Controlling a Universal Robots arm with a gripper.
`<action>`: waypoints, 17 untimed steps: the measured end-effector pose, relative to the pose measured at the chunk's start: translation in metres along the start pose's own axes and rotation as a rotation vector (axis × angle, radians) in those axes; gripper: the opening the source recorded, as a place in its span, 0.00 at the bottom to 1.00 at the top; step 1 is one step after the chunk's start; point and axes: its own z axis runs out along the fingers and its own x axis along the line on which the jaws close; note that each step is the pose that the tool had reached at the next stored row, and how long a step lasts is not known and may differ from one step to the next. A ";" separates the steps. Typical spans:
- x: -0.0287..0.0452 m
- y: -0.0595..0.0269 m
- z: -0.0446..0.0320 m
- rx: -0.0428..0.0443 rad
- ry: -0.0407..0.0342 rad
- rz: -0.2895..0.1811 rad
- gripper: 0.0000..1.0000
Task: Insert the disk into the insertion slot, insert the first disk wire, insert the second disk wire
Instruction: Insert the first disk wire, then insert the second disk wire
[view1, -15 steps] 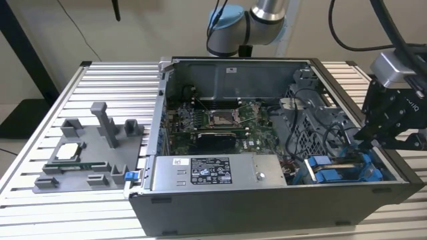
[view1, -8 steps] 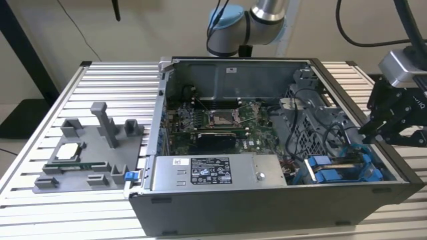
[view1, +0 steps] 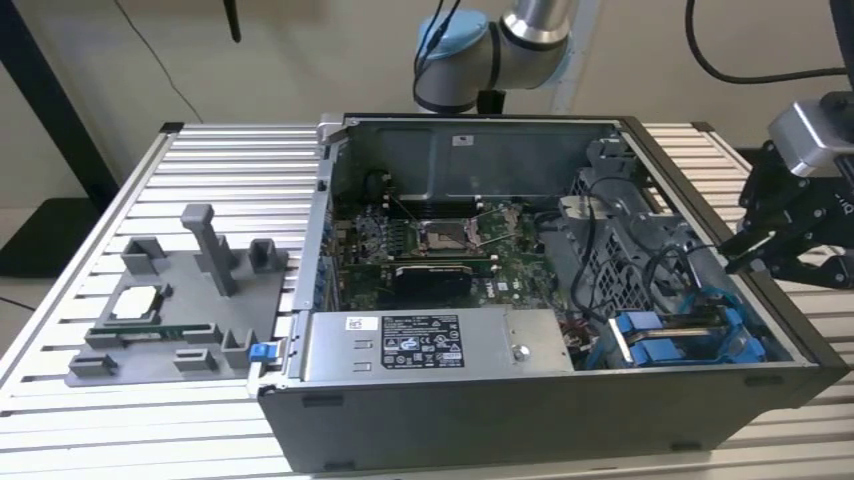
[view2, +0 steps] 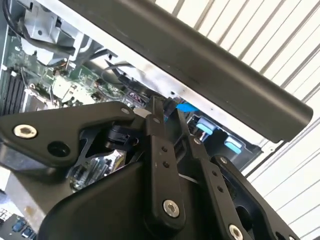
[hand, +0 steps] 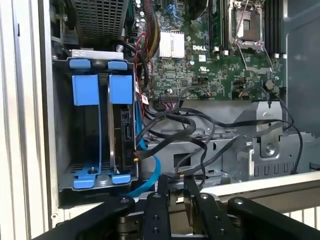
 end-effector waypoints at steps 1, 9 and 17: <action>0.0008 -0.0019 -0.0001 -0.0001 -0.0014 0.000 1.00; 0.0056 -0.0048 0.0002 0.0034 -0.0067 0.008 0.00; 0.0066 0.0060 -0.0050 0.0059 -0.0256 0.019 0.00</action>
